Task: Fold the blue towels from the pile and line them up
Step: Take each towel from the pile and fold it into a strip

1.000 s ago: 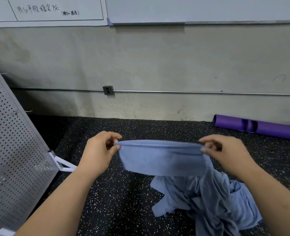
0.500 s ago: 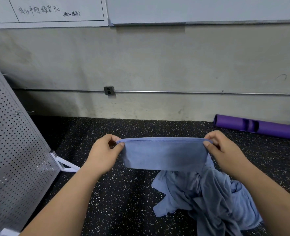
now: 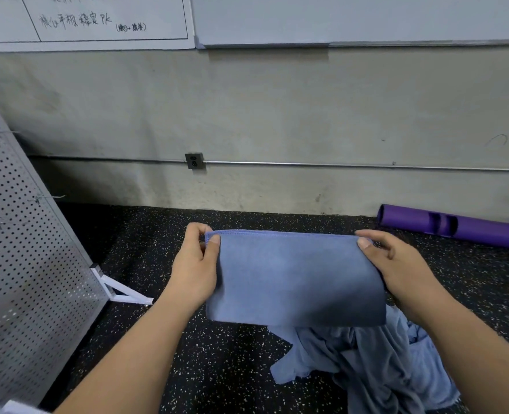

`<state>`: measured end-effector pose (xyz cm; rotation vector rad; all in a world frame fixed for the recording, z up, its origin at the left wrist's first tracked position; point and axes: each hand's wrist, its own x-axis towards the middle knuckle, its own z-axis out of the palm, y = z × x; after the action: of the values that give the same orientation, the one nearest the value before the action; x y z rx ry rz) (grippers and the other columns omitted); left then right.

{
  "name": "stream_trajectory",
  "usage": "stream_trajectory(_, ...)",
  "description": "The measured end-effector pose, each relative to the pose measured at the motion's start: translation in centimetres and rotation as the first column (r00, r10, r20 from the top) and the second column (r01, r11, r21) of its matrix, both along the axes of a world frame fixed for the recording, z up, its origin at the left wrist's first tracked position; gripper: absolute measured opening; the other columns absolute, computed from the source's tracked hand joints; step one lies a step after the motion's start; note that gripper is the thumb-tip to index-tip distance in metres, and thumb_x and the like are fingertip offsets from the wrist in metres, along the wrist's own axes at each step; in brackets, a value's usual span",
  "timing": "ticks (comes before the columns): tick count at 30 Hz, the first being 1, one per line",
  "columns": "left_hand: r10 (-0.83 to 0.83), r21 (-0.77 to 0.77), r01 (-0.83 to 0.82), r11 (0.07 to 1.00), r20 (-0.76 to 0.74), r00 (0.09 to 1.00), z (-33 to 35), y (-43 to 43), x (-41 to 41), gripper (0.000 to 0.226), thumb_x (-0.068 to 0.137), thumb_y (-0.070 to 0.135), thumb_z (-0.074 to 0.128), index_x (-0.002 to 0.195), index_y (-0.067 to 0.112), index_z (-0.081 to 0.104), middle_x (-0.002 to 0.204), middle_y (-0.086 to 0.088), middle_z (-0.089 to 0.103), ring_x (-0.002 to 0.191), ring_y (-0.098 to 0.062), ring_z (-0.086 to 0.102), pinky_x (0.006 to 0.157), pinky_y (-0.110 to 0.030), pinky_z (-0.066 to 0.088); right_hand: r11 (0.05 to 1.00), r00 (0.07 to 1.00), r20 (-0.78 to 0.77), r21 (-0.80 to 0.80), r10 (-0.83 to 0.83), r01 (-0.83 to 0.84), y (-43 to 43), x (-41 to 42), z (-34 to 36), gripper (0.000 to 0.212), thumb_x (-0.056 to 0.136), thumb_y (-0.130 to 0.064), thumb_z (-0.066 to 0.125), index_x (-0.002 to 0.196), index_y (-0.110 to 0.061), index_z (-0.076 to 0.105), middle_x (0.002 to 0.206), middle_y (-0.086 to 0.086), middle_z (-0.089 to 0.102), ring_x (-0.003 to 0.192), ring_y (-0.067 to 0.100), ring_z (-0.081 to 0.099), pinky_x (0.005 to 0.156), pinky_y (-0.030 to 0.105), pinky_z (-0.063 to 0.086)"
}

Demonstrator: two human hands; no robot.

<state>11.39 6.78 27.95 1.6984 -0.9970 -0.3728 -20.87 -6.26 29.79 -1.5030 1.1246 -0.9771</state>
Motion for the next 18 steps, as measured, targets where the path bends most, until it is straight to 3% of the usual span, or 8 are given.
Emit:
stream_trajectory(3, 0.007, -0.001, -0.007, 1.000, -0.117, 0.993, -0.29, -0.10, -0.10, 0.003, 0.108, 0.034, 0.056, 0.105, 0.034, 0.056, 0.083, -0.005, 0.064, 0.066, -0.009, 0.050, 0.063, -0.029, 0.042, 0.960, 0.987, 0.135, 0.251, 0.091, -0.123, -0.13, -0.17, -0.24, 0.025, 0.104, -0.025, 0.065, 0.128, -0.027, 0.071, 0.114, 0.008, 0.079, 0.086, 0.017, 0.072, 0.063, 0.031, 0.058)
stream_trajectory(5, 0.017, 0.017, -0.014, 1.000, -0.200, 0.980, -0.53, -0.07, 0.01, 0.004, 0.107, 0.033, 0.060, 0.106, 0.030, 0.061, 0.087, -0.002, 0.066, 0.069, -0.007, 0.053, 0.061, -0.025, 0.043, 0.923, 0.965, 0.197, 0.308, 0.173, -0.229, -0.38, -0.53, -0.60, 0.031, 0.104, -0.020, 0.065, 0.135, -0.023, 0.067, 0.126, 0.012, 0.075, 0.100, 0.025, 0.073, 0.077, 0.039, 0.063)
stream_trajectory(7, 0.014, 0.060, 0.004, 0.998, -0.300, 0.954, -0.63, 0.02, 0.22, 0.013, 0.104, 0.037, 0.066, 0.107, 0.024, 0.067, 0.097, -0.007, 0.074, 0.080, -0.014, 0.063, 0.071, -0.032, 0.049, 0.913, 0.950, 0.229, 0.300, 0.212, -0.276, -0.36, -0.68, -0.55, 0.035, 0.104, -0.017, 0.063, 0.138, -0.026, 0.065, 0.128, 0.014, 0.073, 0.106, 0.028, 0.073, 0.087, 0.045, 0.062)
stream_trajectory(9, -0.024, 0.094, 0.067, 0.993, -0.405, 0.914, -0.38, 0.09, 0.38, 0.020, 0.102, 0.037, 0.071, 0.105, 0.017, 0.075, 0.099, -0.010, 0.080, 0.083, -0.018, 0.068, 0.077, -0.037, 0.051, 0.948, 0.968, 0.188, 0.239, 0.165, -0.208, -0.13, -0.61, -0.30, 0.033, 0.107, -0.017, 0.060, 0.135, -0.034, 0.065, 0.112, 0.012, 0.076, 0.083, 0.015, 0.073, 0.068, 0.033, 0.061)
stream_trajectory(11, -0.084, 0.097, 0.149, 0.984, -0.486, 0.870, -0.27, 0.18, 0.46, 0.020, 0.100, 0.031, 0.073, 0.096, 0.012, 0.080, 0.095, -0.010, 0.081, 0.080, -0.019, 0.068, 0.077, -0.036, 0.050, 0.993, 0.996, 0.065, 0.093, 0.061, -0.067, 0.08, -0.46, -0.07, 0.035, 0.110, -0.018, 0.055, 0.130, -0.045, 0.063, 0.086, 0.006, 0.069, 0.061, 0.007, 0.061, 0.054, 0.024, 0.049)
stream_trajectory(13, -0.117, 0.071, 0.178, 0.981, -0.515, 0.849, -0.41, 0.11, 0.53, 0.018, 0.100, 0.025, 0.074, 0.090, 0.011, 0.081, 0.091, -0.010, 0.078, 0.079, -0.021, 0.066, 0.077, -0.035, 0.050, 0.997, 0.998, -0.056, -0.079, 0.003, -0.007, -0.41, -0.47, -0.52, 0.037, 0.110, -0.020, 0.054, 0.126, -0.052, 0.062, 0.076, 0.011, 0.059, 0.068, 0.017, 0.055, 0.063, 0.030, 0.044)
stream_trajectory(16, -0.085, 0.017, 0.102, 0.995, -0.438, 0.895, -0.80, -0.26, 0.38, 0.014, 0.102, 0.021, 0.072, 0.094, 0.012, 0.079, 0.080, -0.010, 0.061, 0.074, -0.020, 0.052, 0.070, -0.033, 0.044, 0.978, 0.987, -0.159, -0.208, -0.037, 0.003, -0.80, -0.30, -0.76, 0.028, 0.109, -0.023, 0.055, 0.114, -0.048, 0.066, 0.093, 0.030, 0.057, 0.081, 0.043, 0.051, 0.071, 0.038, 0.040)
stream_trajectory(18, -0.072, -0.046, 0.060, 0.997, -0.363, 0.929, -0.71, -0.39, 0.16, 0.010, 0.104, 0.023, 0.068, 0.099, 0.018, 0.075, 0.076, -0.011, 0.057, 0.072, -0.019, 0.048, 0.066, -0.033, 0.039, 0.971, 0.986, -0.151, -0.238, -0.069, 0.031, -0.56, 0.15, -0.44, 0.022, 0.109, -0.023, 0.056, 0.105, -0.040, 0.069, 0.101, 0.031, 0.061, 0.082, 0.043, 0.052, 0.070, 0.038, 0.039)
